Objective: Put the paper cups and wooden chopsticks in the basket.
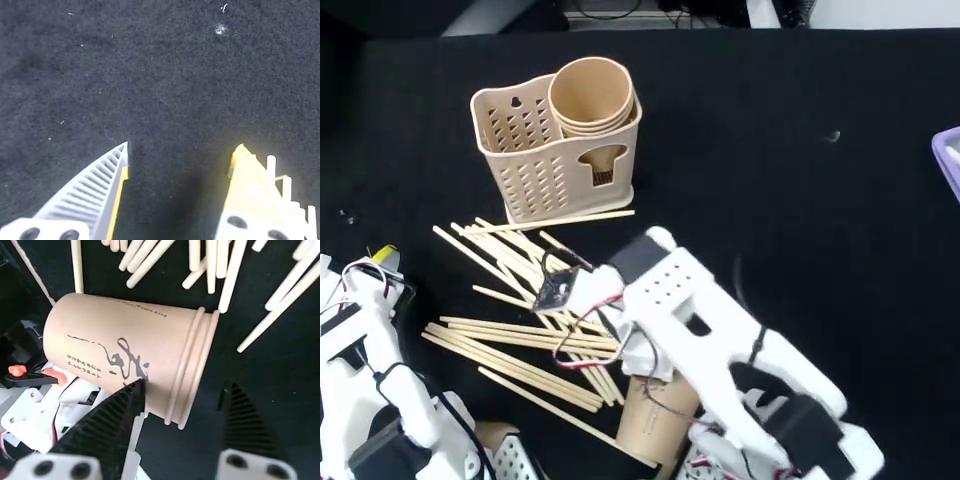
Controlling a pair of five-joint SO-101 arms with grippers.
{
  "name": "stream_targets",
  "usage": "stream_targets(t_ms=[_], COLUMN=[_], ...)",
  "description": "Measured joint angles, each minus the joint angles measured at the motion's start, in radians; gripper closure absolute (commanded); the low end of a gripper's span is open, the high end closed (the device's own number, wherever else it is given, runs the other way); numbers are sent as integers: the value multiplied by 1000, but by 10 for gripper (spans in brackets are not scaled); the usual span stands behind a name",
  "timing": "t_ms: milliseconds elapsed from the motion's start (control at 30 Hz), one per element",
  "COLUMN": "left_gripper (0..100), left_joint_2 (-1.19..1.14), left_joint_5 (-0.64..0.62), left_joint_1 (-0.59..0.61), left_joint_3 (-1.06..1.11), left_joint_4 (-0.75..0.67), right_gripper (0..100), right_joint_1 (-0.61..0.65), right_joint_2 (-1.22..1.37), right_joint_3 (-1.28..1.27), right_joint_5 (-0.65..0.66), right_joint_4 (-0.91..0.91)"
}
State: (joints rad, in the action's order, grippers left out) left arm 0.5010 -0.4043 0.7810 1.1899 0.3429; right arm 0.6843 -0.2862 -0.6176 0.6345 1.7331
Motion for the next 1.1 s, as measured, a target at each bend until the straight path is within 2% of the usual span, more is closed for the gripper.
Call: stream_targets(t_ms=[133,533,800,967,1100], left_gripper=[679,679,679,679,679], left_joint_2=[0,0,0,0,0], left_joint_5=[0,0,0,0,0], left_joint_1=[0,0,-2,0,0], left_joint_3=[0,0,0,0,0], left_joint_4=[0,0,0,0,0], right_gripper=[991,988,988,988,988], right_joint_1=[-29,-60,-209,-333,-387], right_joint_2=[12,-218,-233,-233,-233], right_joint_3=[6,18,104,258,373], right_joint_5=[0,0,0,8,8], right_joint_4=[2,2,2,2,2])
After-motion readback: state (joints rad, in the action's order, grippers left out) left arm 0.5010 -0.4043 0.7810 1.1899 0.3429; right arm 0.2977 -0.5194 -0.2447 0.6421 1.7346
